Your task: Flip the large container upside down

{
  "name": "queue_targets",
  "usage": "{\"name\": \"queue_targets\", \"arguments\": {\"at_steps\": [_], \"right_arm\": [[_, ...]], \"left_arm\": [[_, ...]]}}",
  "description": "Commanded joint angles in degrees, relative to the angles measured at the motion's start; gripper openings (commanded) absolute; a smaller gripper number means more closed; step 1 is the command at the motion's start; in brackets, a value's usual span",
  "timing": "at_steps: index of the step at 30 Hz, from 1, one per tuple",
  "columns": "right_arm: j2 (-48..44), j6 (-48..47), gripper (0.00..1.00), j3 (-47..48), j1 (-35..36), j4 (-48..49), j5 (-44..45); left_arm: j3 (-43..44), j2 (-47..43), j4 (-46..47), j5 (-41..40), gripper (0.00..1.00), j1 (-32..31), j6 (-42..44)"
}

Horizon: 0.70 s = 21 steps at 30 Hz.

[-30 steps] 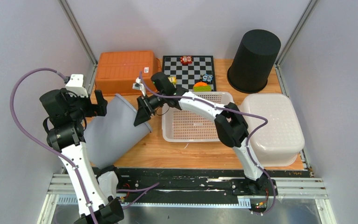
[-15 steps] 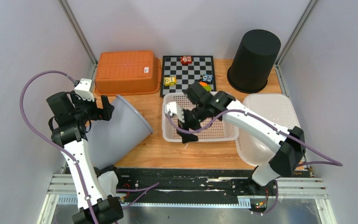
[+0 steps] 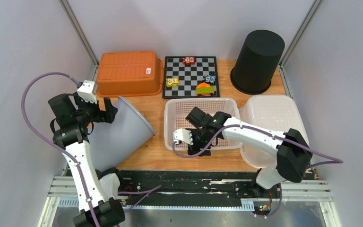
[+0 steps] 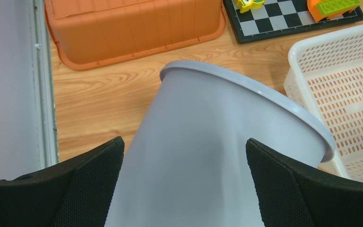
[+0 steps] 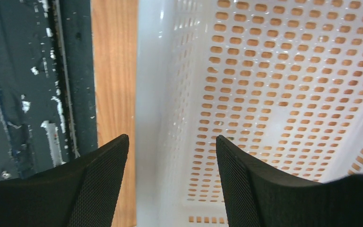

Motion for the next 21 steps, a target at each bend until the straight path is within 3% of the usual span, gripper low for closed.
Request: {"name": "queue_targets", "arguments": {"at_steps": [1, 13, 19, 21], "right_arm": [[1.1, -0.2, 0.69, -0.2, 1.8, 3.0, 6.8], [4.9, 2.4, 0.48, -0.6, 6.1, 6.6, 16.0], [4.4, 2.2, 0.09, 1.1, 8.3, 5.9, 20.2], [3.0, 1.6, 0.03, 2.7, 8.6, 5.1, 21.2]], "left_arm": [[-0.5, -0.4, 0.6, 1.4, 1.00, 0.3, 0.3], [-0.9, 0.1, 0.9, 1.5, 1.00, 0.3, 0.4], [-1.0, 0.3, 1.0, 1.7, 1.00, 0.3, 0.4], [-0.9, 0.4, 1.0, 1.7, 1.00, 0.3, 0.2]]}}
